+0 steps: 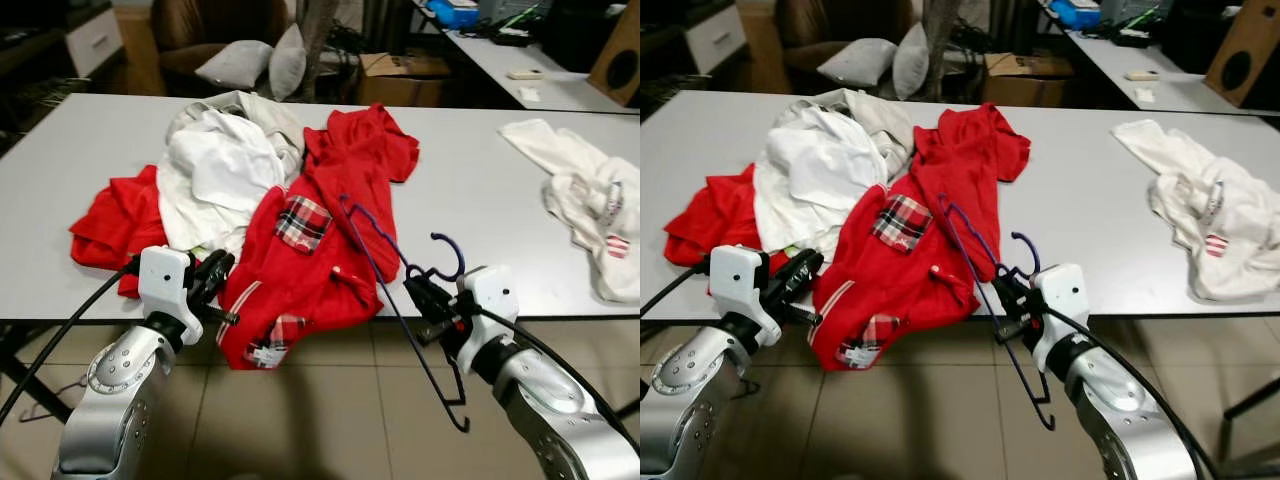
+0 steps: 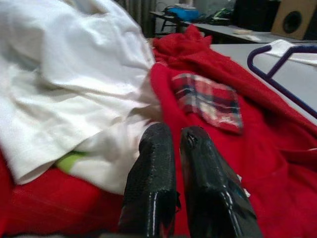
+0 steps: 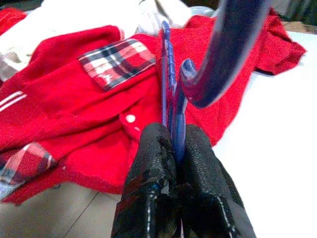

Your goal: Hang hanger

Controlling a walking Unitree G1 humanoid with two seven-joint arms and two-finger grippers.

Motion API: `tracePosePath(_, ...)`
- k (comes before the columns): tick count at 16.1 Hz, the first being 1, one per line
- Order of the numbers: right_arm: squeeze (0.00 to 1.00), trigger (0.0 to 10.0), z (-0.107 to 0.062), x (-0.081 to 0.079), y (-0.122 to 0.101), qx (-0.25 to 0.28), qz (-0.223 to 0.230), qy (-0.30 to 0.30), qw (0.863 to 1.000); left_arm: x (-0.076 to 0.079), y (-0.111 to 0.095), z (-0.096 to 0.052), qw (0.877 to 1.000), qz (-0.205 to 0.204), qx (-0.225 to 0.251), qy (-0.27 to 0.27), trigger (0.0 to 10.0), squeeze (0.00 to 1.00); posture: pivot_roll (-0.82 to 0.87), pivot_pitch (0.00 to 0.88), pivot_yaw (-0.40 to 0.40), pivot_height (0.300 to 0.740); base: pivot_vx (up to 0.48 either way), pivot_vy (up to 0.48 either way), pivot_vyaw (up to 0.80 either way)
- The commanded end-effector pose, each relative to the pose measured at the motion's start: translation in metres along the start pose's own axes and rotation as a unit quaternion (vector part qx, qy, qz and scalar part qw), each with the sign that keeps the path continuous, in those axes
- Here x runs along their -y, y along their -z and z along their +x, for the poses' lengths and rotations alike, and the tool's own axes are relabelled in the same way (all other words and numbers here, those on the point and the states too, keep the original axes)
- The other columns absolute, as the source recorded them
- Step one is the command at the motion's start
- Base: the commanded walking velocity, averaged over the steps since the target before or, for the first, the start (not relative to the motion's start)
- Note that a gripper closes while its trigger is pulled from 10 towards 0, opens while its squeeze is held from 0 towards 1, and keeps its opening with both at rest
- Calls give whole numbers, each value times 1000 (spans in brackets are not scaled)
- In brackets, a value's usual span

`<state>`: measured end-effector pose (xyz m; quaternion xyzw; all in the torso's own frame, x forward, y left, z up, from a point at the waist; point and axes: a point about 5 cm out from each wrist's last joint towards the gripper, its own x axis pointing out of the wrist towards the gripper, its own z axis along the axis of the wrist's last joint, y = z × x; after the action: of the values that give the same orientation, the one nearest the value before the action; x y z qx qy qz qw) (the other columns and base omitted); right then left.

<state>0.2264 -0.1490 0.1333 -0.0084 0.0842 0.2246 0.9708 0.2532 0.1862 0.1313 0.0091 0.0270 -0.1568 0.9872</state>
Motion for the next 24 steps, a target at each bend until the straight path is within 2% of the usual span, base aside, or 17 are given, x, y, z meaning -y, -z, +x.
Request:
tracePosePath(1, 0, 10000, 0, 5, 0, -5, 1, 17, 1000, 4, -1, 0, 1000, 5, -6, 4, 10000, 0, 66, 0, -32, 740, 0, 0, 0)
tracePosePath(4, 0, 10000, -1, 9, 3, -10, 3, 53, 999, 9, 3, 0, 1000, 17, -13, 3, 10000, 0, 49, 0, -14, 740, 0, 0, 0)
tracePosePath(7, 0, 10000, -1, 9, 4, -8, 6, 60, 998, 13, 2, 4, 1000, 17, -15, 9, 10000, 0, 46, 0, -9, 740, 0, 0, 0)
tracePosePath(12, 0, 10000, 0, 2, 5, -6, 6, 48, 999, 14, 3, -2, 1000, 13, -13, 12, 10000, 0, 53, 0, -8, 740, 0, 310, -293)
tracePosePath(15, 0, 10000, 2, 1, 5, -7, 5, 39, 999, 17, 4, -7, 999, 52, -15, 2, 10000, 0, 66, 0, -13, 740, 0, -320, 0)
tracePosePath(18, 0, 10000, 3, -1, 4, -9, -5, 17, 1000, 18, 8, -8, 999, 25, -23, -14, 10000, 0, 72, 0, -19, 740, 0, -160, 0)
tracePosePath(21, 0, 10000, 2, 2, 4, -12, -17, 0, 1000, 17, 11, -8, 999, 33, -35, -19, 10000, 0, 73, 0, -24, 740, 0, 0, 0)
tracePosePath(22, 0, 10000, 3, 4, 3, -14, -27, -10, 999, 16, 11, -9, 999, 27, -35, -17, 10000, 1000, 73, 0, -26, 740, 0, 0, 0)
tracePosePath(23, 0, 10000, 3, 5, 3, -15, -31, -13, 999, 15, 12, -9, 999, 28, -36, -15, 10000, 1000, 73, 0, -27, 740, 0, 0, 0)
tracePosePath(24, 0, 10000, 4, 6, 2, -17, -45, -32, 998, 13, 14, -8, 996, 75, -52, -10, 10000, 1000, 72, 0, -32, 740, 0, 0, 0)
